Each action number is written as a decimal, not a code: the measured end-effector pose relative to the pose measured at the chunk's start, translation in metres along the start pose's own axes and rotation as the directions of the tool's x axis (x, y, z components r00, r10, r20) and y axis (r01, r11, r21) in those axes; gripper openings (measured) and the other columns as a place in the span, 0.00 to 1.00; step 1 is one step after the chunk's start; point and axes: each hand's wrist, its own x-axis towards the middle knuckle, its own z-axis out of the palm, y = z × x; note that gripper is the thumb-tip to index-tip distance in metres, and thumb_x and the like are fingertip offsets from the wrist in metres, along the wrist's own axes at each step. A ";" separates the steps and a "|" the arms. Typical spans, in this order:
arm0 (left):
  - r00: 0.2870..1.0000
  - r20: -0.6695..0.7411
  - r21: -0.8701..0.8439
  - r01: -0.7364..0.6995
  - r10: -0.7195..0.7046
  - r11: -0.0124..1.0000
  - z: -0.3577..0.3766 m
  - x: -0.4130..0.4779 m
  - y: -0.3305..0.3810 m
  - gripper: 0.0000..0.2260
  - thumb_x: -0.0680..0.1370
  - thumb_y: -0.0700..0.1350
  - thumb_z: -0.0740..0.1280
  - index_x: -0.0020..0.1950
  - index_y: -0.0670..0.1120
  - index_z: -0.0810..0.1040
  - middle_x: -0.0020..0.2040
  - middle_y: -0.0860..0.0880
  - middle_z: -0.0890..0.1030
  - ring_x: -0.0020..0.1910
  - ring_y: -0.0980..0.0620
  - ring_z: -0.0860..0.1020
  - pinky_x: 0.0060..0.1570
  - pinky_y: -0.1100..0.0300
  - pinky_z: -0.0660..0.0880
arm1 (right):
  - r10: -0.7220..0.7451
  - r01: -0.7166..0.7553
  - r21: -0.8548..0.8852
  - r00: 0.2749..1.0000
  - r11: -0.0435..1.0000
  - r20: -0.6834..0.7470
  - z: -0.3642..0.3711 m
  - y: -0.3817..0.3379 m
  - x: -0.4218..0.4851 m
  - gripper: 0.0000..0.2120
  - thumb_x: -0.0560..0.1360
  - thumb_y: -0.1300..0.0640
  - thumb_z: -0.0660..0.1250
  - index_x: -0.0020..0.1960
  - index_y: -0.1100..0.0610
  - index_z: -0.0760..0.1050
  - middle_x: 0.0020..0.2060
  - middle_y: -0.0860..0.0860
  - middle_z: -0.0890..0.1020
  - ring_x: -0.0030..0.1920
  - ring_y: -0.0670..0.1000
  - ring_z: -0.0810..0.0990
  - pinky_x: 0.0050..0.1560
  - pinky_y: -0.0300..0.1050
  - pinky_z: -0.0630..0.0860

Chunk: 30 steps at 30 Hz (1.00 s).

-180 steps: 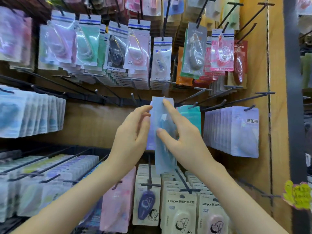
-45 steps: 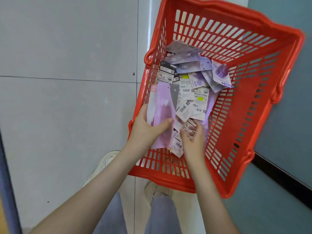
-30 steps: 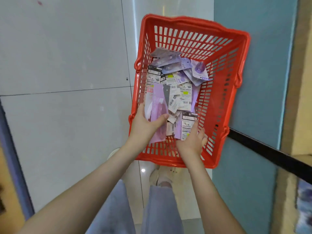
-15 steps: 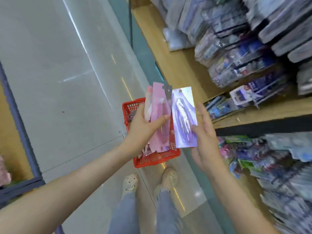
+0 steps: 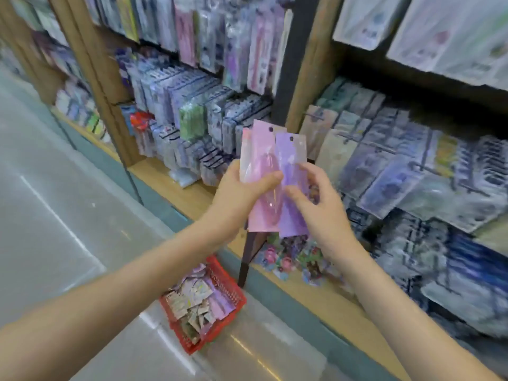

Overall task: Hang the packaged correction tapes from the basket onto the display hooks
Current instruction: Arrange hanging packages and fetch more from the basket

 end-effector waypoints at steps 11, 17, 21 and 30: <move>0.844 0.406 -0.029 -0.371 0.350 0.928 0.196 -0.073 0.147 0.18 0.74 0.45 0.71 0.62 0.44 0.74 0.53 0.44 0.83 0.48 0.48 0.83 0.44 0.54 0.79 | -0.387 0.250 -0.446 0.887 0.860 -0.250 -0.226 -0.130 -0.070 0.29 0.78 0.57 0.60 0.75 0.39 0.55 0.60 0.43 0.67 0.53 0.35 0.70 0.53 0.23 0.64; 0.706 0.470 -0.151 -0.528 0.530 0.836 0.255 -0.051 0.234 0.22 0.73 0.44 0.73 0.64 0.40 0.74 0.54 0.43 0.83 0.51 0.47 0.82 0.47 0.52 0.80 | -0.547 0.295 -0.618 0.793 0.729 -0.267 -0.290 -0.203 -0.047 0.32 0.77 0.58 0.61 0.75 0.38 0.54 0.46 0.47 0.64 0.38 0.38 0.70 0.43 0.19 0.63; 0.665 0.456 -0.214 -0.563 0.591 0.798 0.270 -0.025 0.272 0.14 0.77 0.43 0.67 0.62 0.42 0.75 0.46 0.50 0.85 0.43 0.55 0.83 0.38 0.64 0.78 | -0.590 0.216 -0.735 0.751 0.643 -0.296 -0.321 -0.228 -0.020 0.34 0.76 0.56 0.60 0.76 0.38 0.51 0.42 0.47 0.63 0.37 0.39 0.69 0.41 0.18 0.61; 0.544 0.519 -0.288 -0.615 0.660 0.734 0.308 0.046 0.299 0.22 0.70 0.50 0.73 0.62 0.47 0.75 0.51 0.49 0.84 0.48 0.53 0.83 0.44 0.57 0.78 | -0.621 -0.043 -0.783 0.583 0.621 -0.524 -0.393 -0.246 0.026 0.32 0.76 0.56 0.61 0.76 0.42 0.55 0.47 0.51 0.65 0.36 0.42 0.69 0.36 0.35 0.62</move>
